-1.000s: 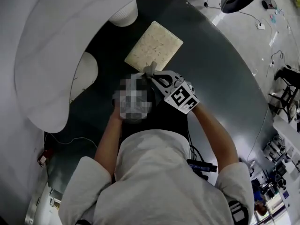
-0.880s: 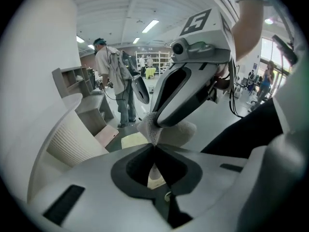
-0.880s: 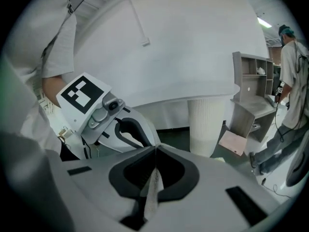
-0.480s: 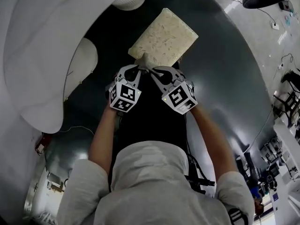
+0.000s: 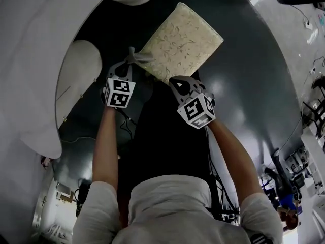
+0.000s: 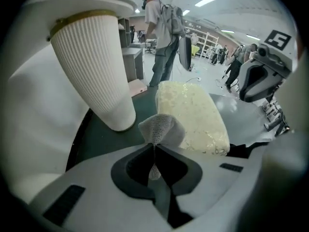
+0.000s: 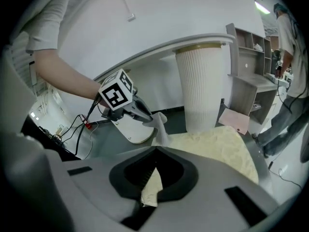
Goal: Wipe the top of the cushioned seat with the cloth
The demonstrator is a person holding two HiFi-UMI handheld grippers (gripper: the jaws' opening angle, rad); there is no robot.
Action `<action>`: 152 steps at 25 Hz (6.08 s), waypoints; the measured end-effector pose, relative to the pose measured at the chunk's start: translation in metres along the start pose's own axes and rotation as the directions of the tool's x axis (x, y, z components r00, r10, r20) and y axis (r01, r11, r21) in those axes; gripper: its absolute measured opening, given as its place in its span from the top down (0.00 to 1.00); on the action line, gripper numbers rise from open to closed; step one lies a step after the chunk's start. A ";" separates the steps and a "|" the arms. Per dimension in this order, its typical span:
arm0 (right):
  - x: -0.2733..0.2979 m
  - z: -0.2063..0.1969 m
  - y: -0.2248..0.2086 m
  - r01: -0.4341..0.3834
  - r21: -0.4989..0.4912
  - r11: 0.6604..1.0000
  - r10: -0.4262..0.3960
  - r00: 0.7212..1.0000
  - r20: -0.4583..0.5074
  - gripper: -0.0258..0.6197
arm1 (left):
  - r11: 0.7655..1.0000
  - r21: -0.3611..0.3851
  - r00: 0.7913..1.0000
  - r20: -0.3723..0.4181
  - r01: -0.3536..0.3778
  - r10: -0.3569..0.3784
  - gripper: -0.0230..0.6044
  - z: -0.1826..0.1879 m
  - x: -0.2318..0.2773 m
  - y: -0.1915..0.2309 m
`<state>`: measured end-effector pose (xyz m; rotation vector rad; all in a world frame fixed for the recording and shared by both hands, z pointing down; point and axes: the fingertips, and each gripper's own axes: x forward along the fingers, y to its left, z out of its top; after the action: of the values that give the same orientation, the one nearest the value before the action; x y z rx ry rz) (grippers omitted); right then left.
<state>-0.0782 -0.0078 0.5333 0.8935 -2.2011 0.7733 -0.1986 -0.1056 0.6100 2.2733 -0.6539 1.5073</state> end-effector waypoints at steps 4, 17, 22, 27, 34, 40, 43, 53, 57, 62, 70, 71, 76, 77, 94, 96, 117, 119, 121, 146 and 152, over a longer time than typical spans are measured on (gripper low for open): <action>0.015 -0.024 -0.005 -0.015 0.043 0.999 0.016 1.000 -0.019 0.95 | 0.999 -0.041 0.998 -0.061 -0.015 0.013 0.92 -0.016 0.039 0.015; 0.033 -0.053 -0.034 0.031 0.210 0.977 -0.032 1.000 -0.001 0.95 | 0.993 -0.007 0.973 -0.199 -0.120 0.117 0.92 -0.048 0.050 0.066; 0.035 -0.056 -0.039 0.046 0.251 0.967 -0.049 0.999 0.007 0.94 | 0.996 0.087 0.976 -0.214 -0.016 0.034 0.92 -0.041 0.068 0.036; 0.028 -0.053 -0.039 0.050 0.254 0.966 -0.056 0.998 0.015 0.95 | 0.967 0.210 0.954 -0.290 0.144 -0.079 0.92 -0.040 0.080 -0.003; 0.021 -0.066 -0.039 0.034 0.264 0.964 -0.038 0.999 0.011 0.95 | 0.961 0.181 0.948 -0.277 0.209 -0.154 0.92 -0.025 0.089 -0.021; 0.013 -0.069 -0.046 0.021 0.257 0.966 -0.025 1.000 0.013 0.95 | 0.969 0.155 0.950 -0.280 0.190 -0.141 0.92 -0.016 0.090 -0.021; 0.007 -0.069 -0.054 0.026 0.263 0.964 -0.030 0.999 0.014 0.95 | 0.973 0.149 0.950 -0.285 0.178 -0.131 0.92 -0.009 0.091 -0.025; -0.009 -0.069 -0.085 0.028 0.271 0.962 -0.032 0.999 0.012 0.95 | 0.979 0.133 0.955 -0.274 0.154 -0.113 0.92 0.024 0.102 -0.023; -0.015 -0.069 -0.101 0.026 0.273 0.962 -0.031 0.999 0.012 0.95 | 0.983 0.109 0.958 -0.262 0.146 -0.113 0.92 0.044 0.110 -0.024; -0.028 -0.067 -0.131 0.031 0.279 0.960 -0.035 0.999 0.009 0.95 | 0.984 0.112 0.954 -0.284 0.136 -0.100 0.92 0.066 0.119 -0.023; -0.042 -0.059 -0.175 0.029 0.288 0.957 -0.036 0.999 0.018 0.95 | 0.980 0.145 0.949 -0.303 0.139 -0.090 0.92 0.109 0.137 -0.024; -0.043 -0.059 -0.180 0.029 0.287 0.957 -0.036 0.999 0.019 0.95 | 0.979 0.149 0.949 -0.303 0.140 -0.090 0.92 0.115 0.140 -0.024; -0.054 -0.059 -0.207 0.035 0.294 0.955 -0.043 0.999 0.022 0.95 | 0.970 0.188 0.938 -0.337 0.155 -0.084 0.92 0.137 0.152 -0.024; -0.058 -0.060 -0.212 0.038 0.296 0.954 -0.046 0.999 0.021 0.95 | 0.967 0.203 0.935 -0.347 0.157 -0.079 0.92 0.140 0.152 -0.024; -0.084 -0.088 -0.247 0.106 0.384 0.917 -0.130 0.991 0.037 0.95 | 0.838 0.517 0.942 -0.335 0.174 0.011 0.92 0.217 0.180 -0.024; -0.089 -0.094 -0.245 0.114 0.400 0.909 -0.139 0.990 0.033 0.95 | 0.805 0.569 0.942 -0.333 0.165 0.042 0.92 0.224 0.180 -0.022; -0.108 -0.118 -0.232 0.179 0.463 0.868 -0.215 0.976 0.025 0.95 | 0.239 0.937 0.957 -0.280 0.254 0.079 0.92 0.263 0.197 -0.078; -0.109 -0.119 -0.230 0.180 0.469 0.865 -0.217 0.976 0.025 0.95 | 0.225 0.941 0.959 -0.276 0.254 0.070 0.92 0.266 0.197 -0.086; -0.110 -0.121 -0.228 0.181 0.473 0.863 -0.220 0.975 0.028 0.95 | 0.203 0.945 0.960 -0.273 0.256 0.061 0.92 0.269 0.197 -0.096; -0.140 -0.159 -0.200 0.239 0.552 0.799 -0.315 0.948 0.045 0.95 | -0.001 0.956 0.956 -0.294 0.294 -0.004 0.92 0.256 0.201 -0.197; -0.142 -0.168 -0.190 0.251 0.578 0.777 -0.333 0.942 0.038 0.95 | -0.017 0.957 0.956 -0.289 0.289 -0.037 0.92 0.257 0.204 -0.222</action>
<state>0.2008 0.0513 0.5875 1.5858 -1.8833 1.2703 0.1883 -0.0903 0.6949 2.7219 1.3408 2.4250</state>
